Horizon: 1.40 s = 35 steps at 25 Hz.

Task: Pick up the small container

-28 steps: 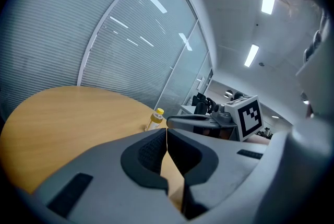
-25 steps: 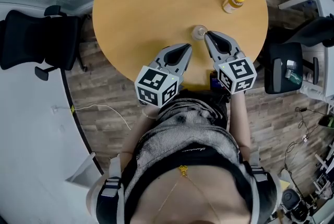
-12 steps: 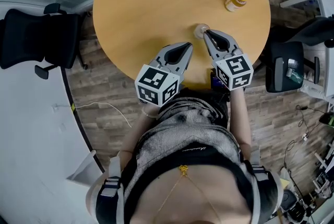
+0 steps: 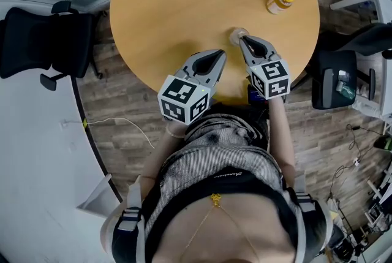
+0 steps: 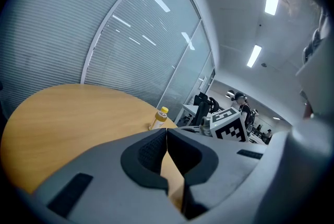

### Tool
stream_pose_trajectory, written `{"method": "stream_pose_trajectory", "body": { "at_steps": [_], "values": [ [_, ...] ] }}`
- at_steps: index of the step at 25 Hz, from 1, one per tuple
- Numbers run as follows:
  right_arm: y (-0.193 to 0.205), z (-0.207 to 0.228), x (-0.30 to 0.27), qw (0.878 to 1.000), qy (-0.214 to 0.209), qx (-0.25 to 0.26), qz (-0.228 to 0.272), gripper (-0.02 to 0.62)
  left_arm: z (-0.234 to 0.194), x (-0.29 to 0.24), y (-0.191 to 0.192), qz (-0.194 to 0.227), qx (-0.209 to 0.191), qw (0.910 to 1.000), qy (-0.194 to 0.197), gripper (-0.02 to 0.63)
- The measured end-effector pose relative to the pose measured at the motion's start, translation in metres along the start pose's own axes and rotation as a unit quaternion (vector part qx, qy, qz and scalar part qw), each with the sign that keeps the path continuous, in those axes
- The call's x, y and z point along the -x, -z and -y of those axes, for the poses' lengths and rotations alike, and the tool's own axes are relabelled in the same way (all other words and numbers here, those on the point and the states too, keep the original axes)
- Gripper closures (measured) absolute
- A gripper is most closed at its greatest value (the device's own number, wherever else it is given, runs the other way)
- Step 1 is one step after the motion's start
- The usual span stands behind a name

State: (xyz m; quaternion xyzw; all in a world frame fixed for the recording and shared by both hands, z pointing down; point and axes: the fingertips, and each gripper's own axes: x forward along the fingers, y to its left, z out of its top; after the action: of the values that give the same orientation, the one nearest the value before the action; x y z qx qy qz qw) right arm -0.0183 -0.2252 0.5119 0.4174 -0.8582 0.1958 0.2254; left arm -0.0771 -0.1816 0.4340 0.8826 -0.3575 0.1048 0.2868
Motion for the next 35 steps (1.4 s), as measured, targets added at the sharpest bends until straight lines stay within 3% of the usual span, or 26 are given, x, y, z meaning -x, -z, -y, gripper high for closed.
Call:
{"method": "stream_pose_trajectory", "body": {
  "at_steps": [12, 22, 35],
  "values": [
    [0.036, 0.020, -0.019, 0.999, 0.021, 0.003, -0.048, 0.555, -0.008, -0.001, 0.004, -0.005, 0.009, 0.9999, -0.001, 0.584],
    [0.058, 0.029, -0.029, 0.997, 0.022, -0.025, -0.072, 0.555, -0.013, 0.001, 0.006, -0.007, 0.015, 0.9998, -0.005, 0.584],
    [0.066, 0.031, -0.034, 0.996, 0.019, -0.023, -0.085, 0.555, -0.013, -0.002, 0.010, -0.011, 0.021, 0.9997, -0.003, 0.584]
  ]
}}
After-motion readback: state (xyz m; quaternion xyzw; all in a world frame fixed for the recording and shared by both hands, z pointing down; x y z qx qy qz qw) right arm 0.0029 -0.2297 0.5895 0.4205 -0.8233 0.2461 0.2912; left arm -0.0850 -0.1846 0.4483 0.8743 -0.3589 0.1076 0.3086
